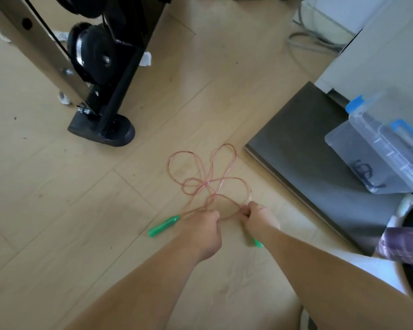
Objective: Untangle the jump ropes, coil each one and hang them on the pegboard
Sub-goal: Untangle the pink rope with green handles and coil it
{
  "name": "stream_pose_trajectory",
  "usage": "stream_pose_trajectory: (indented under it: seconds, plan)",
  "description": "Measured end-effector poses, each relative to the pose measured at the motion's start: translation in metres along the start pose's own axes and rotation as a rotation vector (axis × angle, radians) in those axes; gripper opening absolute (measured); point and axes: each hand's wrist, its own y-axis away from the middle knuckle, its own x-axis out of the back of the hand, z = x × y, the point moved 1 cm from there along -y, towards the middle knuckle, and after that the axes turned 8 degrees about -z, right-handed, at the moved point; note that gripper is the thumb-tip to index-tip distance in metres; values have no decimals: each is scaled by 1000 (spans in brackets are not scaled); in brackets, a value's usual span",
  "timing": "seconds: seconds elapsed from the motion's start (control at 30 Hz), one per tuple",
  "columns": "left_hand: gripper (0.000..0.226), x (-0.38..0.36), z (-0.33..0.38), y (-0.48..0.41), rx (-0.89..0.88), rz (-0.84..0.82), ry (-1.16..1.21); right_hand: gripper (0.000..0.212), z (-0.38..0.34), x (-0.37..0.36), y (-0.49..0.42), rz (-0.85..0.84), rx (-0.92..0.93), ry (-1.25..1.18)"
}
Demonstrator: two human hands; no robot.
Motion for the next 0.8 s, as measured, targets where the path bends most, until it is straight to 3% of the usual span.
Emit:
stream_pose_trajectory:
  seconds: [0.13,0.23,0.4,0.5,0.63,0.8]
  plan:
    - [11,-9,0,4,7,-169,-77,11,3,-1,2,-155,10,-87]
    - [31,3,-2,9,14,-171,-140,30,-18,24,21,-231,51,-208]
    - [34,50,6,14,43,81,6,44,-71,84,56,-242,213,-297]
    - [53,80,15,36,47,201,110,44,-101,115,94,-182,285,-313]
    - [48,117,38,85,-237,332,245,38,-138,159,164,-137,412,-311]
    - [95,155,60,147,-334,519,362,41,-164,206,241,16,562,-434]
